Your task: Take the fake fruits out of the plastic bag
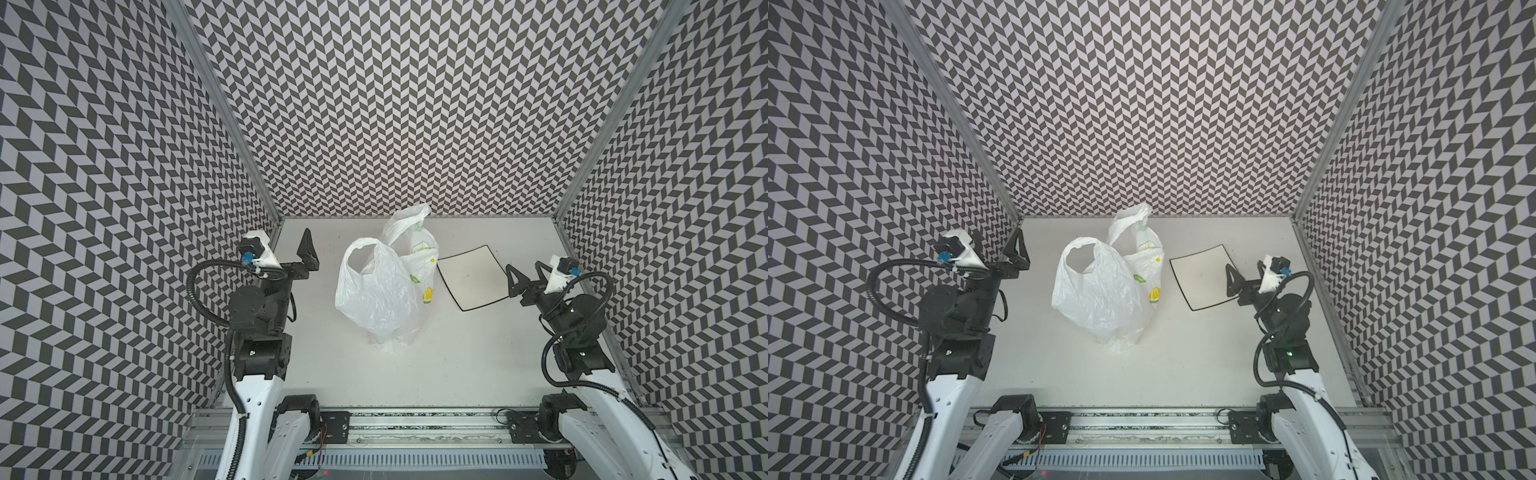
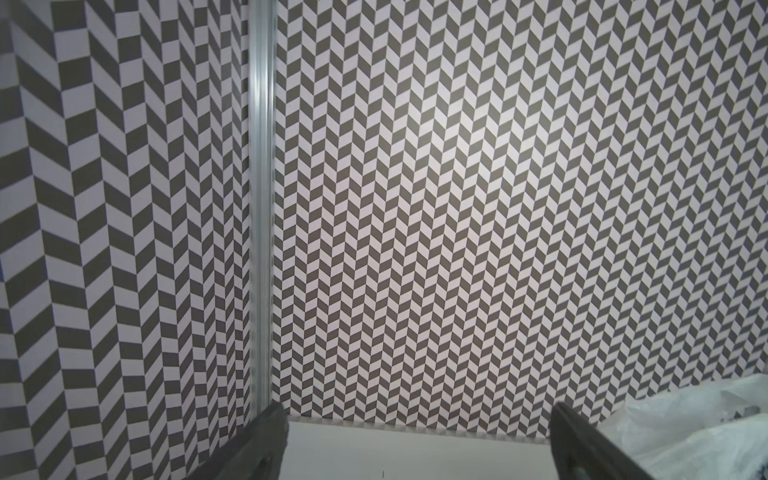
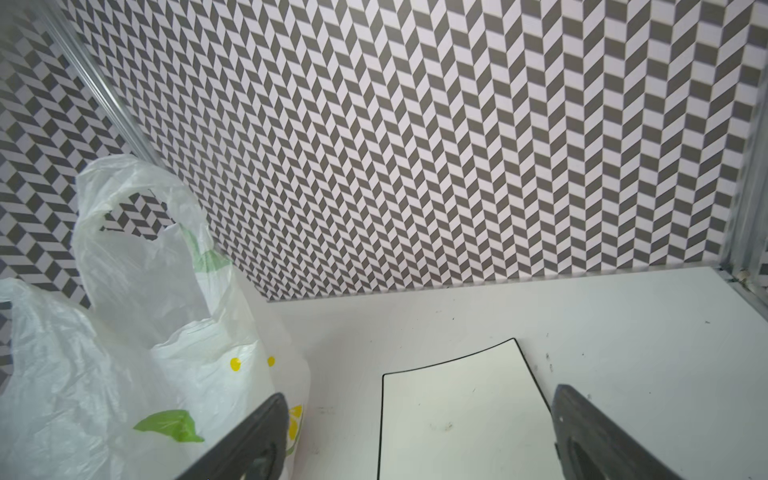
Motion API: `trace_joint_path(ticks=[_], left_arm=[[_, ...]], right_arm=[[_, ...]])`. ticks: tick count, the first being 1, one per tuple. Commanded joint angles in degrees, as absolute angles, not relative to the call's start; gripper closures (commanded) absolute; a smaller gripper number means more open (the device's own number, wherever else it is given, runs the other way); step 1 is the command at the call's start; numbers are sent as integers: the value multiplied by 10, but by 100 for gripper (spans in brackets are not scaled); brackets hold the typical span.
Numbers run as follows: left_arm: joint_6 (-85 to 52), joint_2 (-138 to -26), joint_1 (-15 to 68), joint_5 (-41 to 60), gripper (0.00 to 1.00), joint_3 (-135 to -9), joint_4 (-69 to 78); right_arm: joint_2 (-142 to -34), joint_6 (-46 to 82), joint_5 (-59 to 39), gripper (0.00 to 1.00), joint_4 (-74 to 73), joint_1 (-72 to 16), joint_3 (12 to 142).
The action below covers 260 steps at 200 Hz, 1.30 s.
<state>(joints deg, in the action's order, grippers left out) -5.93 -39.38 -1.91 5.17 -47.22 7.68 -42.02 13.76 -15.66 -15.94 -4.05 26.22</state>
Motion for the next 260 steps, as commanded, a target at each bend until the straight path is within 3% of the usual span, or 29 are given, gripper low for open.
trace_joint_path(ticks=[1, 38, 109, 134, 207, 245, 260], left_arm=[[45, -403, -15, 148, 1, -536, -63], [233, -453, 25, 283, 0, -644, -232], [353, -603, 64, 272, 7, -761, -365], [355, -641, 69, 250, 17, -786, -378], [414, -700, 88, 308, 41, -814, -467], [466, -703, 112, 296, 65, -829, -469], [486, -695, 119, 300, 83, -833, -463]], right_arm=[[-434, 144, -221, 5, -91, -50, 322], [-453, 65, -256, 5, -77, -105, 361], [-485, 50, -251, 5, -125, -128, 364], [-493, 42, -246, 5, -135, -133, 368], [-525, -4, -212, 8, -133, -171, 410], [-555, -35, -167, 12, -130, -213, 469], [-581, -88, -136, 13, -115, -234, 501]])
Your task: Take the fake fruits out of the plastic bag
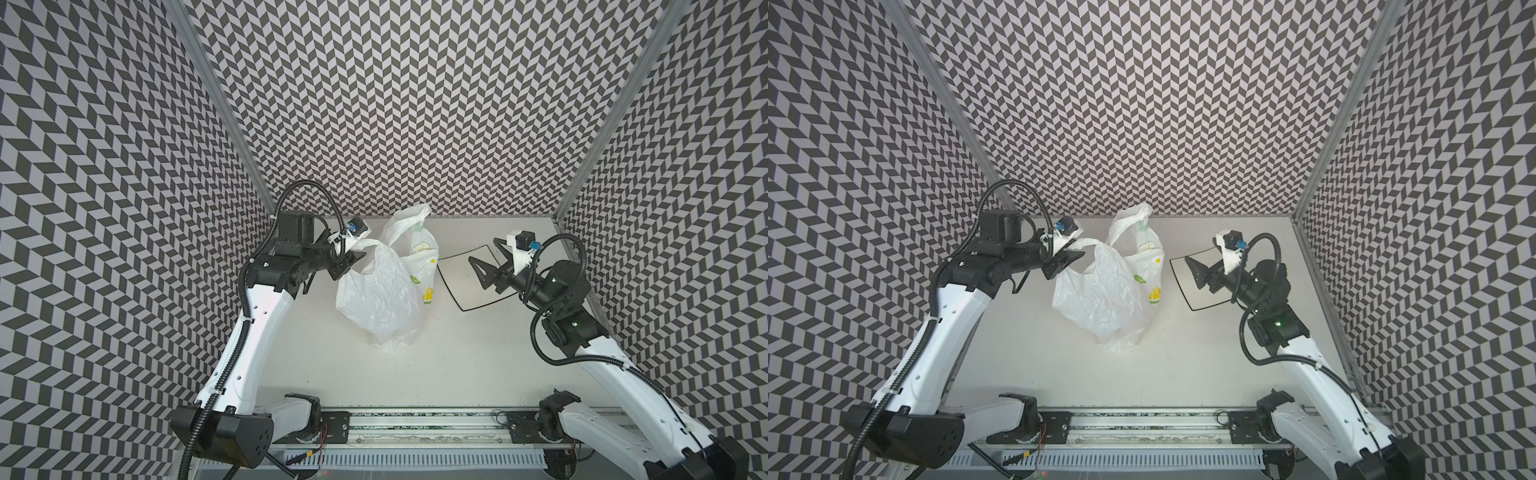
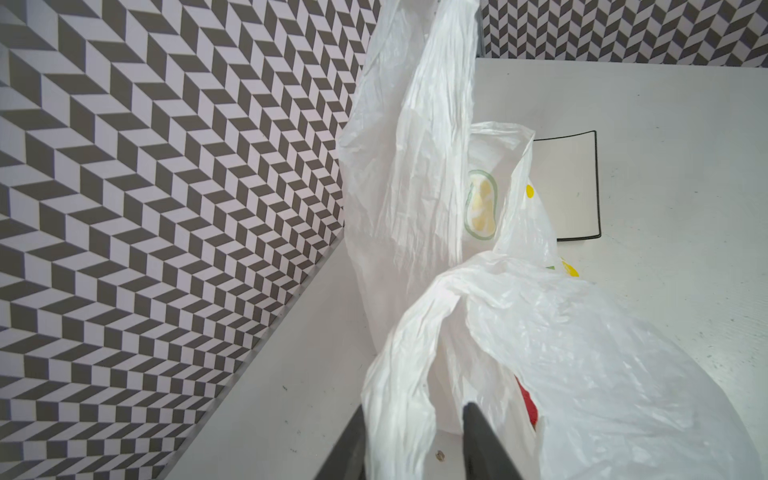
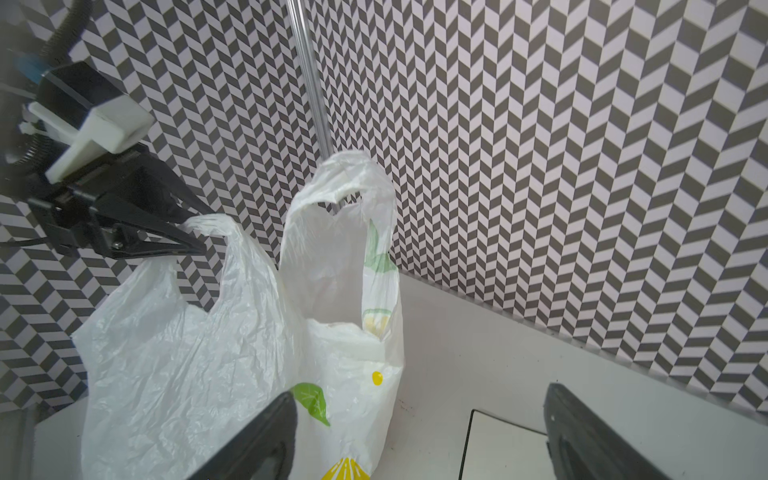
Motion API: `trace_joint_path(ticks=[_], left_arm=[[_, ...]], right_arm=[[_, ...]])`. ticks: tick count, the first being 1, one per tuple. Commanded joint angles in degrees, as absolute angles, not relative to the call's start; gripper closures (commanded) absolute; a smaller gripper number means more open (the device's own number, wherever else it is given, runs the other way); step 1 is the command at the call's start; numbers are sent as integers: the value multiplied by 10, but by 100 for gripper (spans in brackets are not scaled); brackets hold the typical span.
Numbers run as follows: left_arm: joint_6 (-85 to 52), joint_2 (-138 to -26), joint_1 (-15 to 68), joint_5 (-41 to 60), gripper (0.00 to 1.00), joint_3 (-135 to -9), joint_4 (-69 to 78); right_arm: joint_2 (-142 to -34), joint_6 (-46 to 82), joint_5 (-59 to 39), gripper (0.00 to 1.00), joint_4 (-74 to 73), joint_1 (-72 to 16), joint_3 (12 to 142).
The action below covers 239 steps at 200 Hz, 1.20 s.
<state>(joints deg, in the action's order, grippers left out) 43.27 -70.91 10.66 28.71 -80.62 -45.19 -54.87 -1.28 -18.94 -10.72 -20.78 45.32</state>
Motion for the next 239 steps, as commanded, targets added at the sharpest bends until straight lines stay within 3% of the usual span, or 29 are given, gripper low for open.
trace_joint_path(ticks=[1, 15, 52, 92, 160, 205, 239], left_arm=[[487, -694, 120, 300, 84, -833, -463], [509, -682, 128, 304, 94, -829, -461], [553, -653, 139, 302, 99, -807, -458], [570, -638, 142, 306, 99, -802, -457], [576, -635, 149, 319, 99, -795, -462], [583, -640, 149, 311, 99, -800, -473], [604, -640, 145, 258, 100, -801, -460]], right_arm=[[-583, -93, -135, 13, -114, -235, 504], [-611, -157, -127, 12, -109, -247, 533], [-686, -316, -176, 5, -120, -267, 599], [-779, -457, -138, 4, -173, -298, 647], [-916, -398, -158, 7, -258, -314, 754], [-998, -382, -159, 24, -253, -324, 850], [-1030, -370, -181, 54, -246, -331, 897]])
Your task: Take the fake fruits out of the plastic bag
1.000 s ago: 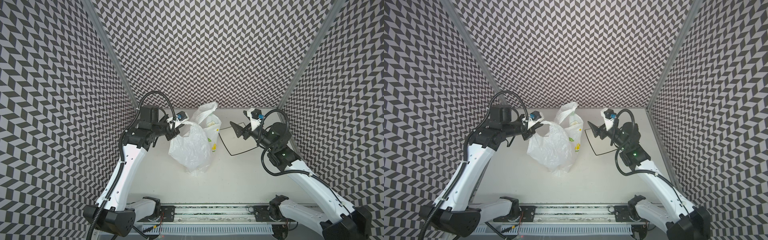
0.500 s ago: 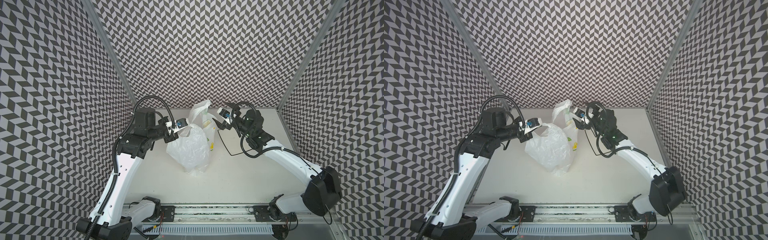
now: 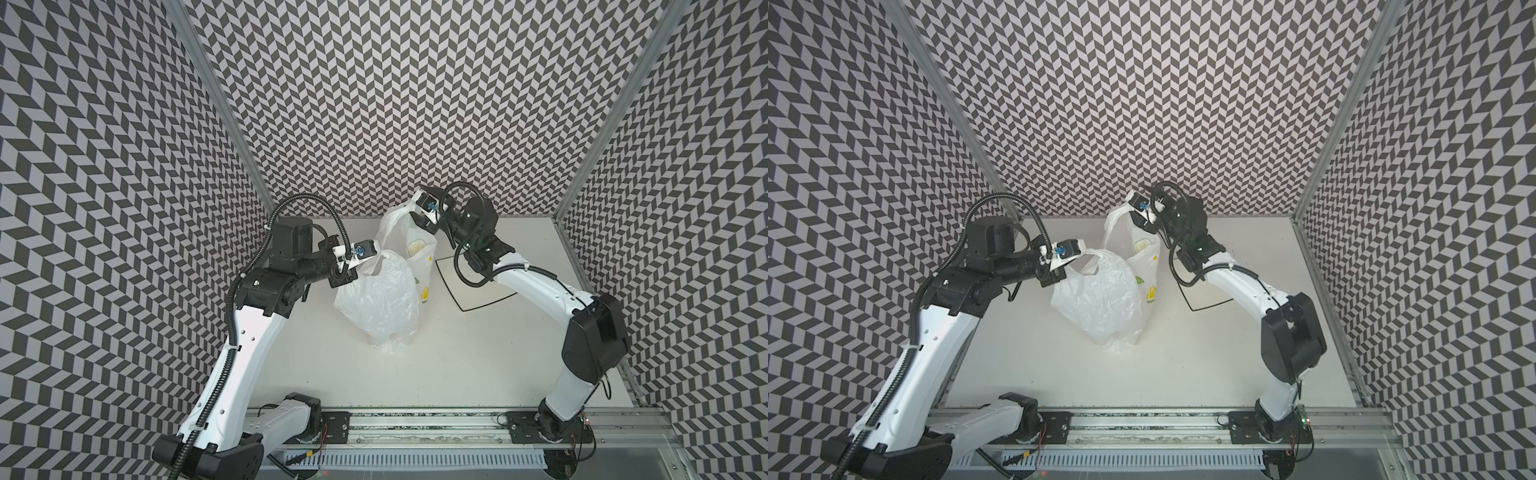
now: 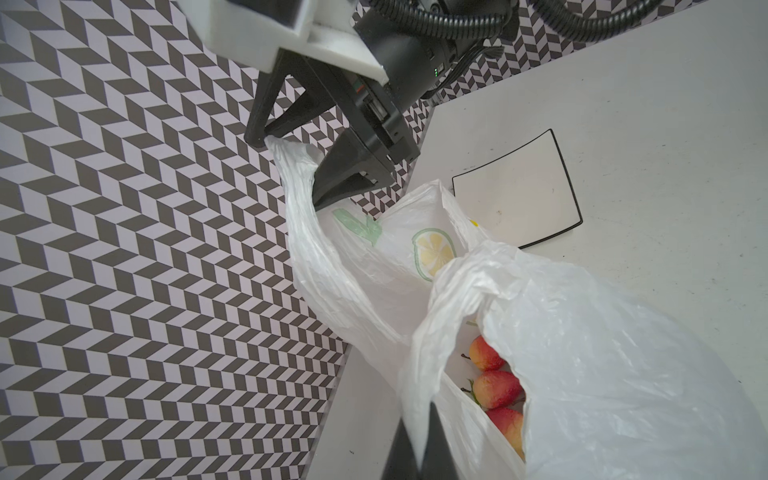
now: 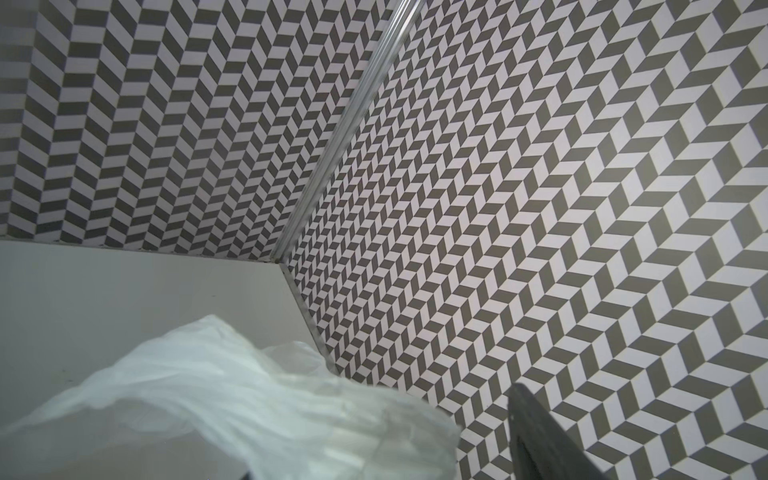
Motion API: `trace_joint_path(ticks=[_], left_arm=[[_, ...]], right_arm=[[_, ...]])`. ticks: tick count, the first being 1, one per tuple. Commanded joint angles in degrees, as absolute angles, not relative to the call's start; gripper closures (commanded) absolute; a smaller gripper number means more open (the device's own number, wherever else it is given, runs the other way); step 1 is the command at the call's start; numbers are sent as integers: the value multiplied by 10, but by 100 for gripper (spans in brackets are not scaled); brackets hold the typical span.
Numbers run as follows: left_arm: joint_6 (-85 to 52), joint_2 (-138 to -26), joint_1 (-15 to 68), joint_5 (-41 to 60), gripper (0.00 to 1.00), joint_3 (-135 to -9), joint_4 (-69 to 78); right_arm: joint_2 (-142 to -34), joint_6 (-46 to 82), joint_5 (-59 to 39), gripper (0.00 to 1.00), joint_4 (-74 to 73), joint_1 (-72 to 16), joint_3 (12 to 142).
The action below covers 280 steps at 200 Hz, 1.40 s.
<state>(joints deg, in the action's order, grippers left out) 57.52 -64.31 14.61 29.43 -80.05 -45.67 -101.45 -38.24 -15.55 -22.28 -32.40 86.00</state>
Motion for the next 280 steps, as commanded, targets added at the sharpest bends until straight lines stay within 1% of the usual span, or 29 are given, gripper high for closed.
trace_joint_path(ticks=[1, 11, 29, 41, 72, 78, 86, 99, 108, 134, 141, 151, 159, 170, 183, 196, 210, 221, 225, 245, 261, 280], left_arm=[[604, -640, 145, 255, 100, -801, -456], [609, -632, 140, 220, 100, -791, -421], [630, -634, 124, 178, 100, -789, -365], [635, -645, 108, 166, 100, -803, -331], [644, -686, 96, 180, 100, -848, -235], [644, -695, 96, 181, 98, -854, -214], [646, -711, 96, 187, 98, -862, -188], [641, -736, 96, 198, 95, -873, -147], [632, -749, 96, 210, 94, -876, -124], [602, -765, 98, 251, 88, -855, -90], [593, -761, 98, 259, 84, -838, -84], [583, -749, 98, 269, 77, -808, -80], [570, -734, 97, 280, 68, -784, -79], [539, -705, 98, 296, 52, -744, -75], [474, -663, 98, 313, 41, -695, -59], [385, -608, 103, 331, 28, -648, -24], [284, -549, 107, 337, 20, -602, 18], [225, -510, 110, 322, 10, -583, 19], [197, -498, 111, 313, 8, -581, 16], [61, -463, 111, 273, 6, -593, -11], [-82, -469, 112, 272, 9, -621, -47], [-212, -503, 132, 254, 13, -658, -120]], right_arm=[[-1030, -369, -184, 55, -246, -331, 898], [-1033, -362, -196, 66, -241, -331, 906], [-1038, -340, -203, 89, -246, -331, 916], [-1036, -316, -197, 100, -259, -331, 916], [-1021, -259, -178, 100, -273, -331, 921], [-1018, -244, -167, 100, -268, -331, 923], [-1012, -218, -132, 100, -257, -331, 928], [-1003, -135, -24, 100, -230, -332, 937], [-993, -80, 27, 100, -204, -332, 934], [-948, 3, 39, 100, -166, -339, 876], [-934, 20, 40, 100, -165, -343, 852], [-915, 38, 50, 100, -167, -352, 820], [-904, 51, 65, 100, -165, -359, 800], [-896, 70, 80, 100, -150, -367, 782], [-892, 93, 90, 100, -115, -373, 775], [-892, 118, 100, 100, -63, -376, 780], [-891, 130, 84, 100, -24, -378, 784], [-888, 143, 70, 100, -7, -379, 783], [-887, 147, 65, 100, -4, -379, 782], [-877, 165, 41, 100, 0, -379, 777], [-871, 180, 9, 100, -10, -380, 772], [-864, 199, -41, 100, -37, -380, 763]])
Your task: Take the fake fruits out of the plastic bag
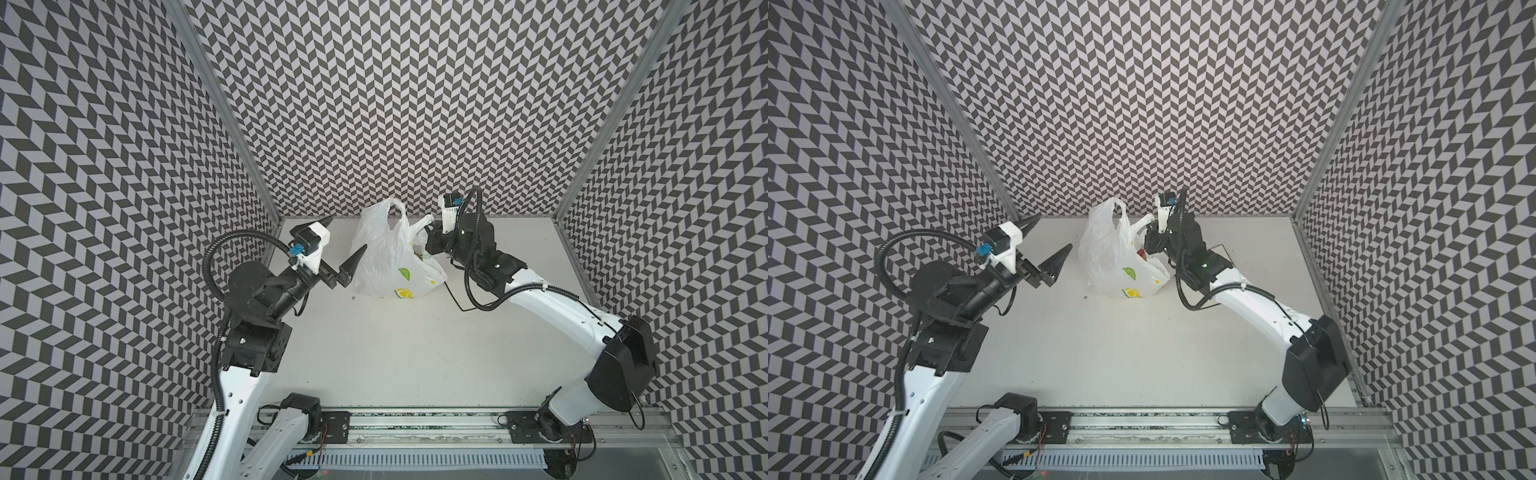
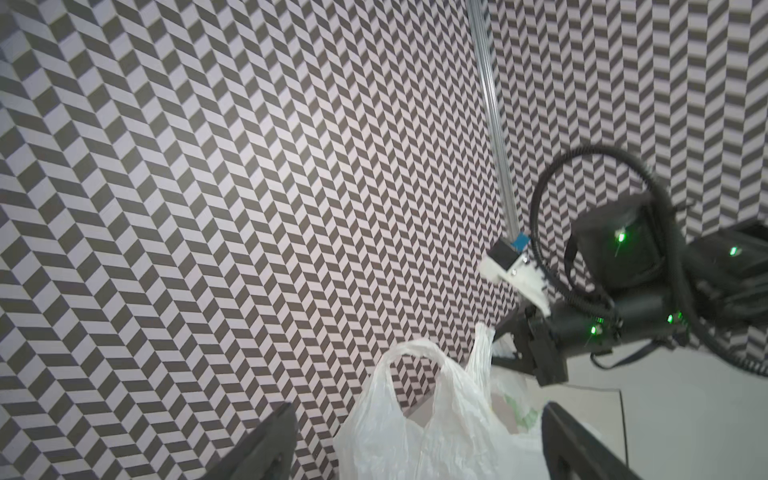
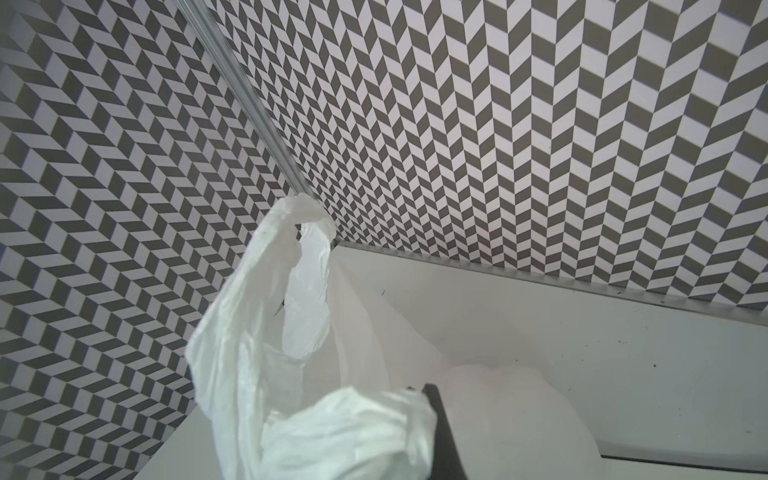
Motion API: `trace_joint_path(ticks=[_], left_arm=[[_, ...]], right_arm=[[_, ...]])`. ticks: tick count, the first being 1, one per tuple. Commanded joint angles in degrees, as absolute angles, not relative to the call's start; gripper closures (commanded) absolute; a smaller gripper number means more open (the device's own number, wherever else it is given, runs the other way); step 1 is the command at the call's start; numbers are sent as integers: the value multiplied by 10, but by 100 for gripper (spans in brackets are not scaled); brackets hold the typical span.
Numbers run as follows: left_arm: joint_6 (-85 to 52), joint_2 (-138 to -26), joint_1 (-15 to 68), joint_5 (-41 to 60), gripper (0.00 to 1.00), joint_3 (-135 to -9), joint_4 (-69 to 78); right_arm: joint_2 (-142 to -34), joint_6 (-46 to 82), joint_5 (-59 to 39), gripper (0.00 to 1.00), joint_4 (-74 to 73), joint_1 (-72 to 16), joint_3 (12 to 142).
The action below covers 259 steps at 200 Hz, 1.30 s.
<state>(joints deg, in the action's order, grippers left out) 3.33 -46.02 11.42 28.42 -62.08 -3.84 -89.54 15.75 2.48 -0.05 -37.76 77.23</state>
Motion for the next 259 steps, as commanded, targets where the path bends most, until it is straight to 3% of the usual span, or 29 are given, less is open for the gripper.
trace_joint_path(ticks=[1, 40, 101, 196, 215, 239, 259], left_arm=[[-216, -504, 134, 252, 14, -659, -124], [-281, -589, 234, 160, 13, -733, -207], [-283, -756, 270, 72, 15, -888, -326], [-347, -844, 304, 104, 26, -915, -286], [-357, -859, 304, 98, 34, -917, -275], [-365, -861, 303, 88, 66, -914, -273], [-369, -826, 303, 54, 85, -889, -259]], right_arm=[[-864, 201, -43, 100, -38, -380, 763], [-850, 213, -117, 100, -76, -386, 737], [-828, 254, -158, 100, -165, -388, 654], [-807, 247, -142, 100, -178, -390, 624], [-806, 245, -137, 100, -180, -389, 621], [-801, 245, -111, 100, -169, -389, 618], [-787, 247, -60, 100, -147, -388, 611]])
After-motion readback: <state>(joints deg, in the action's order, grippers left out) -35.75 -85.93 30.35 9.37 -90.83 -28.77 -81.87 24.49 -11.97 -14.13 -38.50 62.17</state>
